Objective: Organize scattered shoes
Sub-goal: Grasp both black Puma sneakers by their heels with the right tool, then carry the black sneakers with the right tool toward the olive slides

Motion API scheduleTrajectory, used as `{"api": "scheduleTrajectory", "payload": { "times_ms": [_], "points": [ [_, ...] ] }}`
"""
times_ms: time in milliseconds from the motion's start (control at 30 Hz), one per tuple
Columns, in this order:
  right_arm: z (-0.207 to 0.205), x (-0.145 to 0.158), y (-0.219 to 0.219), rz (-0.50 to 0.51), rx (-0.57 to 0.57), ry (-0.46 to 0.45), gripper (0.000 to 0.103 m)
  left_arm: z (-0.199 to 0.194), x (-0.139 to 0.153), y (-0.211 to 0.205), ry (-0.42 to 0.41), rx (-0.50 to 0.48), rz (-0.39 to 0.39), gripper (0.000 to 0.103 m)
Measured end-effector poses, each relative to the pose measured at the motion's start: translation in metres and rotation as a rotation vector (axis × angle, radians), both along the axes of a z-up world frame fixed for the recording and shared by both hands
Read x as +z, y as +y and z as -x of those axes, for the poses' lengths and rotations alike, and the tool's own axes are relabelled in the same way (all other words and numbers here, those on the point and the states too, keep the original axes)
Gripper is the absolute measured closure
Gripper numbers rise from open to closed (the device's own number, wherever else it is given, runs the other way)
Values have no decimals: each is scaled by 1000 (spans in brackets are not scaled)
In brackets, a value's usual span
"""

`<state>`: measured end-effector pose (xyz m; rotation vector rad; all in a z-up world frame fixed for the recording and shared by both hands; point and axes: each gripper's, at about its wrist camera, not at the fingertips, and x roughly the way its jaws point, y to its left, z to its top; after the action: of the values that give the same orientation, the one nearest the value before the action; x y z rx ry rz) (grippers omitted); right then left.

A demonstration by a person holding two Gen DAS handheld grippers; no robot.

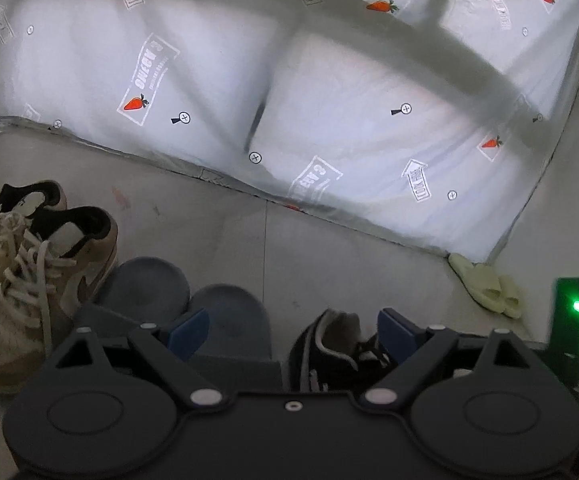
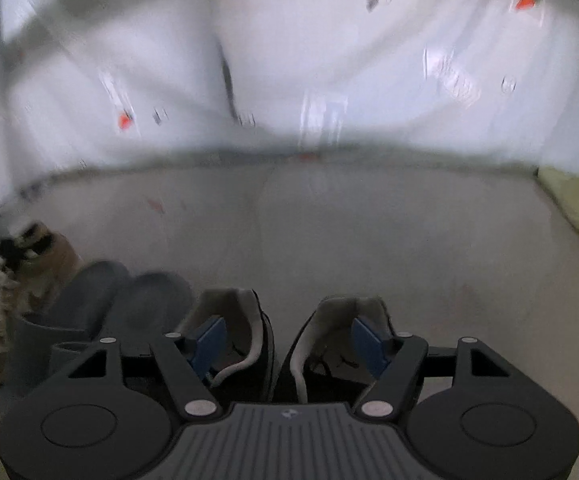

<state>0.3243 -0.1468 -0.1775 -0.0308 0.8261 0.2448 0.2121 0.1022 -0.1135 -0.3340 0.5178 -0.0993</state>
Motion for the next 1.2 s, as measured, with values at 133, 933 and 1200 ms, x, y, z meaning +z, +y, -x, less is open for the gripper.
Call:
{"api": "scheduleTrajectory", "payload": {
  "times_ms": [133, 933, 1200],
  "points": [
    [-43, -21, 13, 42, -18, 164, 31, -25, -2, 9, -16, -10, 24, 11],
    [20, -5, 26, 19, 1, -290, 66, -85, -12, 38, -18, 2, 90, 11],
    [85, 55, -10, 47, -86, -646, 66, -42, 1, 15, -66, -24, 71, 11]
  ]
}}
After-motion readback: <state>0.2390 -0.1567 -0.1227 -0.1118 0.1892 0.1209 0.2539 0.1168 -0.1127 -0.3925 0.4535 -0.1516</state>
